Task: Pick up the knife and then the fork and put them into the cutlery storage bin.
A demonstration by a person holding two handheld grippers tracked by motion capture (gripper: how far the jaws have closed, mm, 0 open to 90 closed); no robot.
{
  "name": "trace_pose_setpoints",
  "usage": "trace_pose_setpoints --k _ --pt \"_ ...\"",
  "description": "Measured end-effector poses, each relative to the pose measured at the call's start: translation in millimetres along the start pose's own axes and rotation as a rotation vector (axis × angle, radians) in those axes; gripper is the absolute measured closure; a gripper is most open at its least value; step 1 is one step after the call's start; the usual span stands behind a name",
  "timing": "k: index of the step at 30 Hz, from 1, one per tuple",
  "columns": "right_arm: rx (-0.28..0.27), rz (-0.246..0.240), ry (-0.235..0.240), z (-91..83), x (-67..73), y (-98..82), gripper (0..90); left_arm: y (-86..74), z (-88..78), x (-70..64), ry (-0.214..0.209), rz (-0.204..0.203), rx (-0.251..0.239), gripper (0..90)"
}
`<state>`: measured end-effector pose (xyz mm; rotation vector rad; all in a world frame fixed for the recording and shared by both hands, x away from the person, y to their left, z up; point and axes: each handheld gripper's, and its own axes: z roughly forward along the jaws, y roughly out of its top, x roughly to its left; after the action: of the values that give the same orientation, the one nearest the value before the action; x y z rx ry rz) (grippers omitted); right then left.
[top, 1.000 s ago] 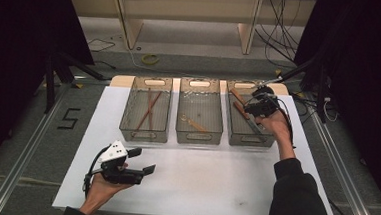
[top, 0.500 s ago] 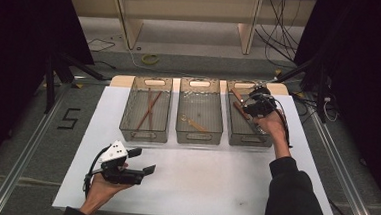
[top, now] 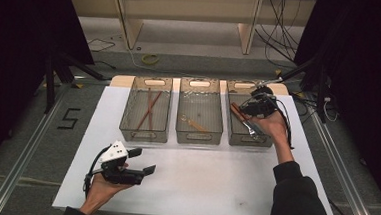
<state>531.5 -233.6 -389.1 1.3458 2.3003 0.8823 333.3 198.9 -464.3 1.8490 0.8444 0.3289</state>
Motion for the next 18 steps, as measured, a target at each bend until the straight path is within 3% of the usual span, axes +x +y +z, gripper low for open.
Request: trace_pose_setpoints --k 6,13,18 --pt "-0.036 -0.006 0.028 -8.7 7.8 -0.9 47.3 -0.1 0.1 -0.1 -0.002 0.001 0.000 17.5" --pt "-0.042 -0.009 0.049 -12.8 18.0 -7.6 37.7 -0.4 0.4 0.4 -0.004 -0.002 0.002 17.5" --pt "-0.080 -0.009 0.055 -17.6 25.8 -15.8 36.0 -0.2 -0.1 0.2 -0.003 0.002 -0.003 17.7"
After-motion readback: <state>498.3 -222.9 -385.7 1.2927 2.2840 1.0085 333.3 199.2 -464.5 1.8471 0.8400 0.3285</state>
